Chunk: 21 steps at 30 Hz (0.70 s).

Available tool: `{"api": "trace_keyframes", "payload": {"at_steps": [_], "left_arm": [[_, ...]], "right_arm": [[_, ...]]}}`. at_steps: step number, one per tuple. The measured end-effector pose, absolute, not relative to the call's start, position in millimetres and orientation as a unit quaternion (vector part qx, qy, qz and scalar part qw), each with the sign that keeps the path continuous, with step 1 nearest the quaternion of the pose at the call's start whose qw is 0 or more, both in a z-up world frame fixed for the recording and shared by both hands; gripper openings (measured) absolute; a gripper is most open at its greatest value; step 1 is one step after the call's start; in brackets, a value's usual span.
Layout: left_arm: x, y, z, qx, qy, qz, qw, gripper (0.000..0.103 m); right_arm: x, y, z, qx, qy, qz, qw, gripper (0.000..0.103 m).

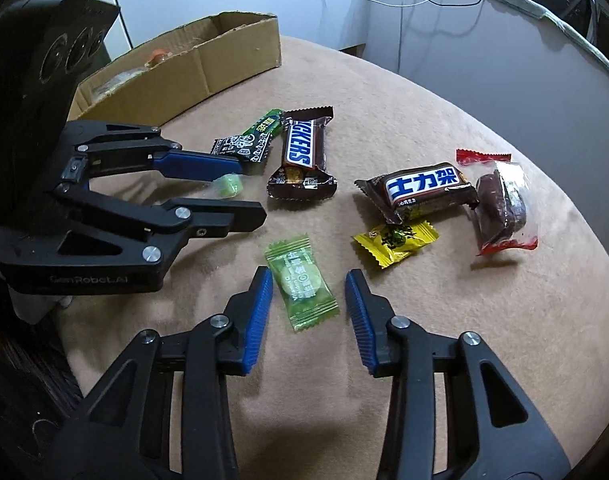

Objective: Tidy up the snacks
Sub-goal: 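Move the left tool to the green packet while the right tool grasps the light green candy, then carry the green packet with the left tool while the right tool carries its candy to the box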

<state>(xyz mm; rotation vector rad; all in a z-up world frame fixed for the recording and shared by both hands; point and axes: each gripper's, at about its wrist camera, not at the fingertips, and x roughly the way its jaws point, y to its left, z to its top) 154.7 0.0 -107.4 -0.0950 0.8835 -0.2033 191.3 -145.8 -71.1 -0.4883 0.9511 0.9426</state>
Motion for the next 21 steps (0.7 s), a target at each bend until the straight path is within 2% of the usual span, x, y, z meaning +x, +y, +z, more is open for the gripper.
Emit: {"api": "trace_keyframes", "payload": {"at_steps": [3, 5, 21], "left_arm": [[155.6, 2.1, -107.6, -0.049, 0.425, -0.095, 0.899, 0.026], [156.4, 5.3, -108.0, -0.058, 0.425, -0.097, 0.898, 0.025], [145.8, 3.5, -99.5, -0.05, 0.405, -0.106, 0.907, 0.023]], "right_arm": [[189.7, -144.6, -70.5, -0.224, 0.438, 0.433, 0.756, 0.031], [188.6, -144.8, -70.2, -0.225, 0.438, 0.433, 0.755, 0.025], [191.6, -162.9, -63.2, -0.196, 0.444, 0.412, 0.771, 0.024]]}}
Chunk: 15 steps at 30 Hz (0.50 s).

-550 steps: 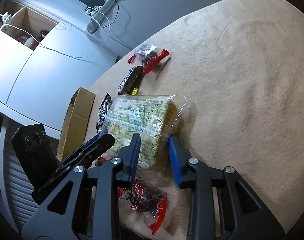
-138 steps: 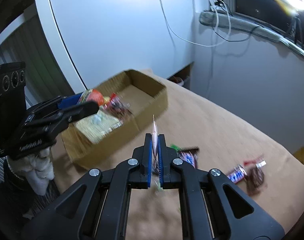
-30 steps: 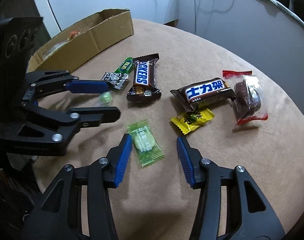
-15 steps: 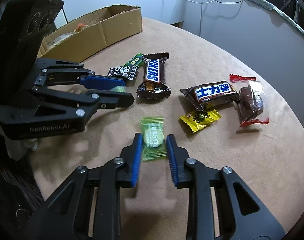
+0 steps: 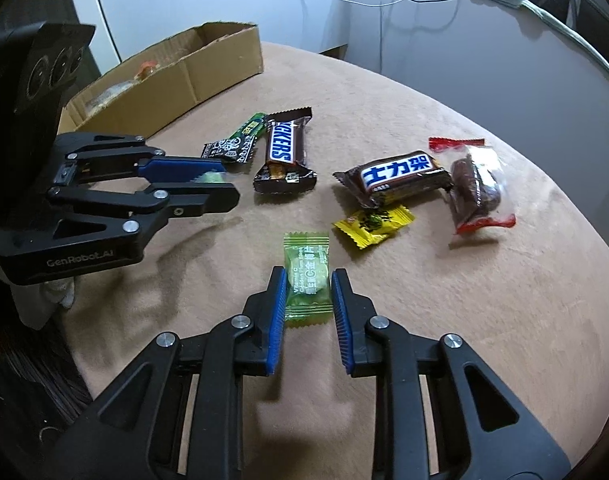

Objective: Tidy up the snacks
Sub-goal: 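Carry the green packet with the left tool while the right tool carries its candy to the box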

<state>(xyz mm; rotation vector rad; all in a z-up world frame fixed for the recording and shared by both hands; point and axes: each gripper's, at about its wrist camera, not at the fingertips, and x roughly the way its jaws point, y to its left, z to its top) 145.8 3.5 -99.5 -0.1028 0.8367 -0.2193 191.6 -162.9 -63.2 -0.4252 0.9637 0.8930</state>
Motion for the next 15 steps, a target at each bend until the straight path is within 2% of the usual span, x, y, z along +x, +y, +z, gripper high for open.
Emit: {"api": "trace_keyframes", "payload": {"at_steps": [15], "left_arm": [[121.3, 17.3, -59.1, -0.069, 0.342, -0.114, 0.93, 0.023]], "right_arm": [[183.9, -165.1, -25.2, -0.172, 0.416, 0.415, 0.791, 0.024]]}}
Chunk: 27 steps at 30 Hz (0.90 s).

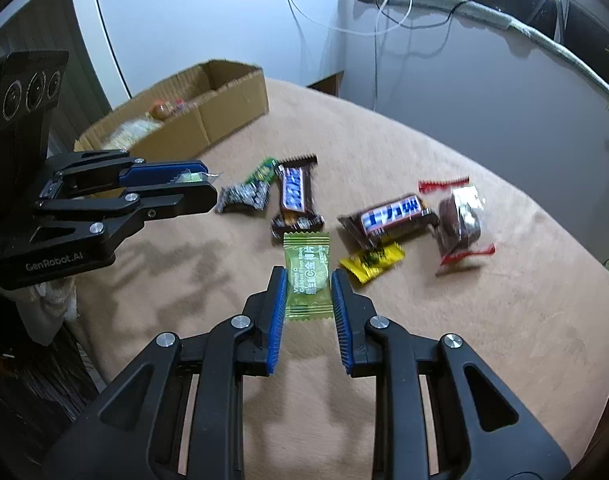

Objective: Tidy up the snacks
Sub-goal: 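Carry the green packet with the left tool while the right tool carries its candy to the box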

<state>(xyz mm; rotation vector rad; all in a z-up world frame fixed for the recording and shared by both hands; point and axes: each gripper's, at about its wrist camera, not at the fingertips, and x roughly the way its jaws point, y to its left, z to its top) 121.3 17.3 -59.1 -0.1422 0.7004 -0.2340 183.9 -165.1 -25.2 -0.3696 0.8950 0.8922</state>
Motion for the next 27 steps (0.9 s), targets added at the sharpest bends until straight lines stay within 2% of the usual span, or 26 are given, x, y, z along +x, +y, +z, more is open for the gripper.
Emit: {"api": "trace_keyframes", "payload": {"at_steps": [16, 27], "left_arm": [[87.1, 93.6, -16.7, -0.138, 0.263, -0.066, 0.953, 0.023], [80.0, 167.7, -24.7, -0.193, 0.251, 0.013, 0.948, 0.023]], "right_arm": [[179.0, -91.5, 33.2, -0.161, 0.36, 0.461, 0.795, 0.024], [190.7, -13.2, 44.0, -0.165, 0.351, 0.48, 0.787, 0.024]]}}
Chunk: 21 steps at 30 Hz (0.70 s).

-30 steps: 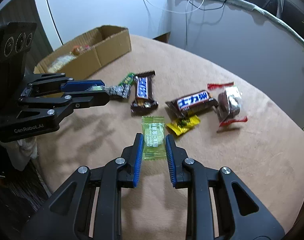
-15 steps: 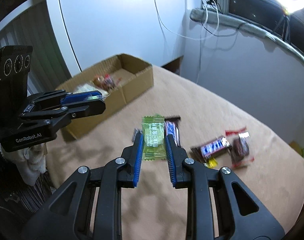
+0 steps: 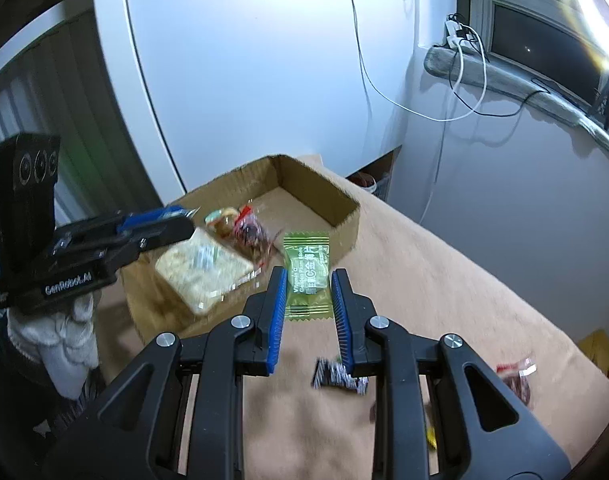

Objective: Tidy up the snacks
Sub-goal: 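Carry the green packet with the left tool while the right tool carries its candy to the box, then open both tools to release the candies into the box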

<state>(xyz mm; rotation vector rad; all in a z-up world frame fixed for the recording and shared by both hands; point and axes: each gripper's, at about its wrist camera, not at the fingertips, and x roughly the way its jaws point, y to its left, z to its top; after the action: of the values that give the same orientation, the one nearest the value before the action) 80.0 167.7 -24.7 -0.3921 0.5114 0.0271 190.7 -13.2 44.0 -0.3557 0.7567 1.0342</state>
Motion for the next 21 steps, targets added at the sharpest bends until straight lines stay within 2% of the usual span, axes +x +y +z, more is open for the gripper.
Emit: {"api": "trace_keyframes", "payload": {"at_steps": [9, 21], "left_arm": [[85.8, 199.6, -37.0, -0.208, 0.261, 0.059, 0.941, 0.023], [95.1, 201.0, -48.8, -0.204, 0.285, 0.066, 0.934, 0.023]], "right_arm": [[214.4, 41.5, 31.8, -0.163, 0.371, 0.482, 0.777, 0.024], [227.2, 80.7, 10.7, -0.176, 0.39, 0.474, 0.77, 0.024]]}}
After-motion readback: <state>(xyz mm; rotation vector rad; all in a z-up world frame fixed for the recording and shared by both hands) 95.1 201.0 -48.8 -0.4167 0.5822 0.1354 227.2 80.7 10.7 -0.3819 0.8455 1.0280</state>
